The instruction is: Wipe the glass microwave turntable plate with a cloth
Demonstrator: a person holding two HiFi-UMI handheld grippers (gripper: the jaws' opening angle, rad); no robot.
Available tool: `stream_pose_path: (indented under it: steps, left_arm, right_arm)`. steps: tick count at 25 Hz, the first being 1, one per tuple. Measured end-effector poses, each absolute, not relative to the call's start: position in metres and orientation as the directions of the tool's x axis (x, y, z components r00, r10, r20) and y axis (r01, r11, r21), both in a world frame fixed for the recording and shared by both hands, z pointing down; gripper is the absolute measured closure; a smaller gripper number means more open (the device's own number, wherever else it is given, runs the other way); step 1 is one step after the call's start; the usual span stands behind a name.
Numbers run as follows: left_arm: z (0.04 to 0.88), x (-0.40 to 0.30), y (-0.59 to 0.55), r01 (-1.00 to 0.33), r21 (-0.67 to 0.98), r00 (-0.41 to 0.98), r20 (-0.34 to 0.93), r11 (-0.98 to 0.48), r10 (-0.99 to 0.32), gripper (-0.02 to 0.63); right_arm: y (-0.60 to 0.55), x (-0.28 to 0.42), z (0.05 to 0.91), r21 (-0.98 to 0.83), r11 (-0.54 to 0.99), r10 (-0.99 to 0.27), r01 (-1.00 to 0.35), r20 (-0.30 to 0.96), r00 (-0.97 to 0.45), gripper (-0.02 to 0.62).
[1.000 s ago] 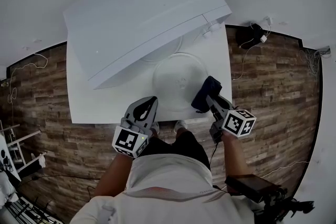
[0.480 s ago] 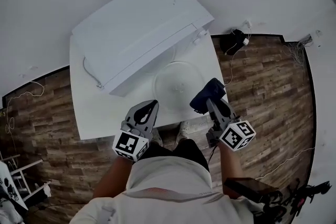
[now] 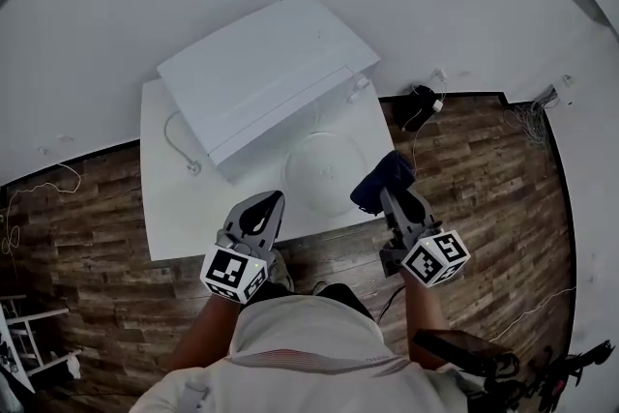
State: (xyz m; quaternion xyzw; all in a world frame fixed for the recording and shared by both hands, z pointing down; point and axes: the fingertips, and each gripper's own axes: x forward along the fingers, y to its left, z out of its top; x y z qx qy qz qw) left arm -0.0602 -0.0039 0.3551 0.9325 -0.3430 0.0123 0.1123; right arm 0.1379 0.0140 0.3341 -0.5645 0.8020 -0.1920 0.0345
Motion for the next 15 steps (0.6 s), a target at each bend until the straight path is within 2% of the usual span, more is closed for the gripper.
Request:
stream_pose_path:
  steps: [6, 15]
  left_arm:
    - [0.326, -0.061, 0.03, -0.672, 0.179, 0.737, 0.063, -0.719, -0.673, 0.597]
    - [0.301, -0.043, 0.106, -0.721, 0.153, 0.689, 0.054, -0.676, -0.723, 0.597]
  right_arm:
    - [0.052, 0.145, 0.304, -0.291, 0.348, -0.917, -0.891, 0.093, -0.388, 0.529]
    - [0.123, 0.178, 0.288, -0.267, 0.382, -0.909, -0.885, 0.065, -0.412, 0.529]
